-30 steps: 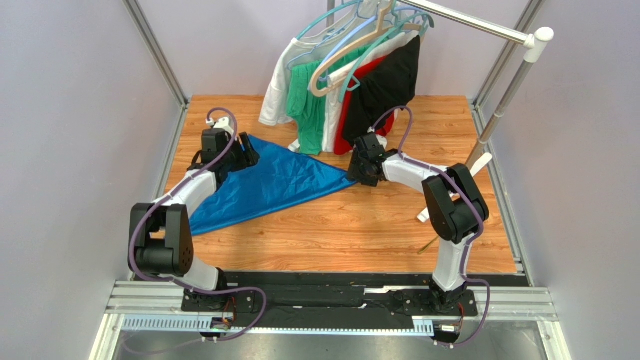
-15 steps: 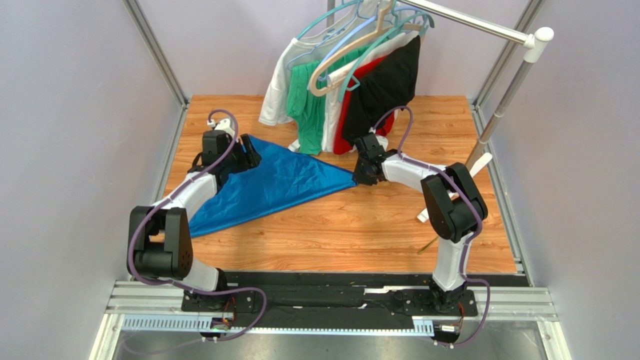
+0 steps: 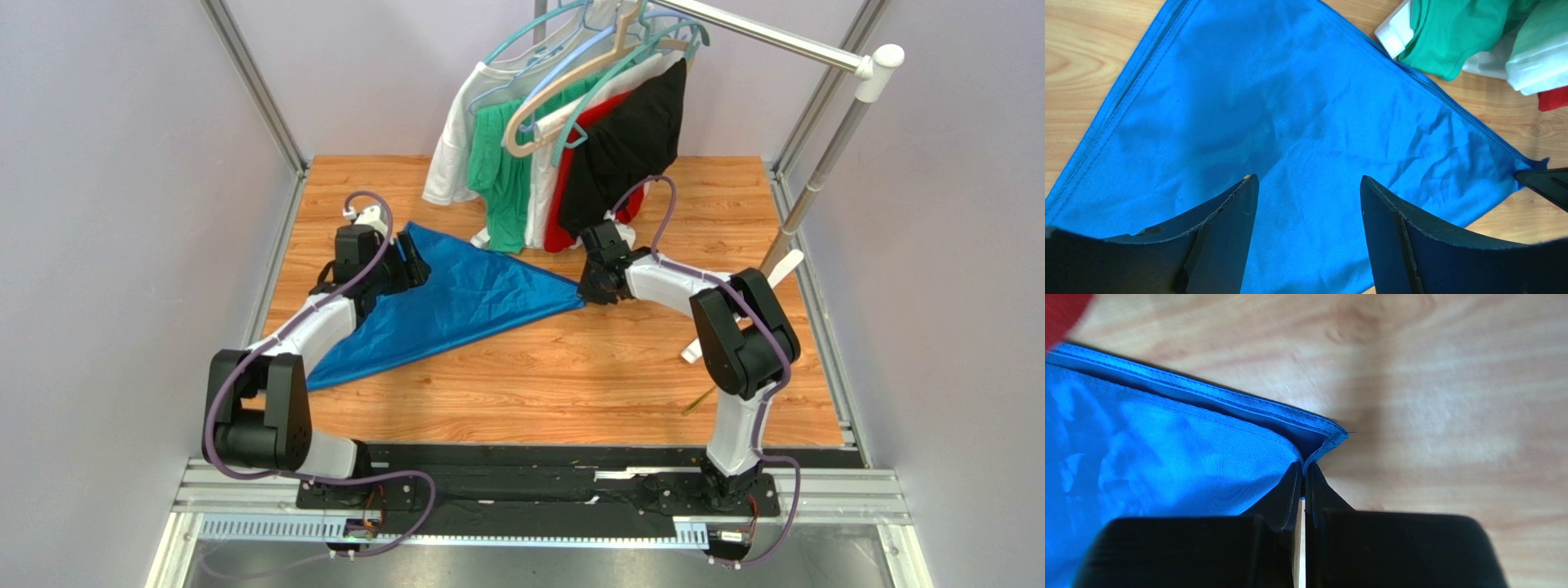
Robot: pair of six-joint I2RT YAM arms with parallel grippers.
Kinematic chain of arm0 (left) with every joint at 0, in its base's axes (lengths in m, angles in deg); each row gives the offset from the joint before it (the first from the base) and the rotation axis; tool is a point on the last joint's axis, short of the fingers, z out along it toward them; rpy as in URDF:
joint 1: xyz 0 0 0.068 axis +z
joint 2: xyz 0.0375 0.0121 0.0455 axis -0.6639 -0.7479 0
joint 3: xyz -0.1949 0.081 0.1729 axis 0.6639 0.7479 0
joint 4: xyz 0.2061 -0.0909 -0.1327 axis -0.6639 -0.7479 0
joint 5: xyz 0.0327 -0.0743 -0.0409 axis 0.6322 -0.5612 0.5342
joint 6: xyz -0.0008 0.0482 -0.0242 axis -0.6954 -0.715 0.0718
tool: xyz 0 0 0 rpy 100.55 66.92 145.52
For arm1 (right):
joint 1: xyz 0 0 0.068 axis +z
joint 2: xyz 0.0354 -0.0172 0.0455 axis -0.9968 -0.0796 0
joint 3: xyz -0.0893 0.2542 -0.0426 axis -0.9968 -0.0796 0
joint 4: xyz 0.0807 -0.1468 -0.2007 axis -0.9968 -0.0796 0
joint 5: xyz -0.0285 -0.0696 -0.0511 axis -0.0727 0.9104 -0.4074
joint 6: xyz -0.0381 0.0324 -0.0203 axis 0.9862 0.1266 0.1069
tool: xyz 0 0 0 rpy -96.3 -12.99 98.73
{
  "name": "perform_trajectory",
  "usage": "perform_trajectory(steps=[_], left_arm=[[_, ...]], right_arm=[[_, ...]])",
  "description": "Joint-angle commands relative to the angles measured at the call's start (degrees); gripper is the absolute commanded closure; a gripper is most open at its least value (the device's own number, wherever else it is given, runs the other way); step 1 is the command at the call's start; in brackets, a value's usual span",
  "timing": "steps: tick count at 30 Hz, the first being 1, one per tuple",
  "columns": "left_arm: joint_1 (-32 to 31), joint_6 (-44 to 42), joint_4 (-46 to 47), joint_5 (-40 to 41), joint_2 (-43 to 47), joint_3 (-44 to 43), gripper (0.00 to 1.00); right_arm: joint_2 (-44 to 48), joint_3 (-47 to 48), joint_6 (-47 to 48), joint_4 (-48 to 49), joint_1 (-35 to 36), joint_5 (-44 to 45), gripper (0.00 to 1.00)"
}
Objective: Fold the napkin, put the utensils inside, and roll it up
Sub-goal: Fold the napkin
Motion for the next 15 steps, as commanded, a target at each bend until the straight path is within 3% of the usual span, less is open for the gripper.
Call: perform_trajectory(steps=[1, 15], left_arm=[[-0.54, 1.13, 1.45, 0.69, 2.63, 0.83, 0.29], [-0.90, 1.57, 1.27, 2.45, 7.91, 4.43, 0.29]], right_arm=[[3.62, -4.98, -0.46, -5.26, 0.99, 1.35, 1.00], [18.21, -18.25, -6.78, -9.39, 6.44, 5.30, 1.00]])
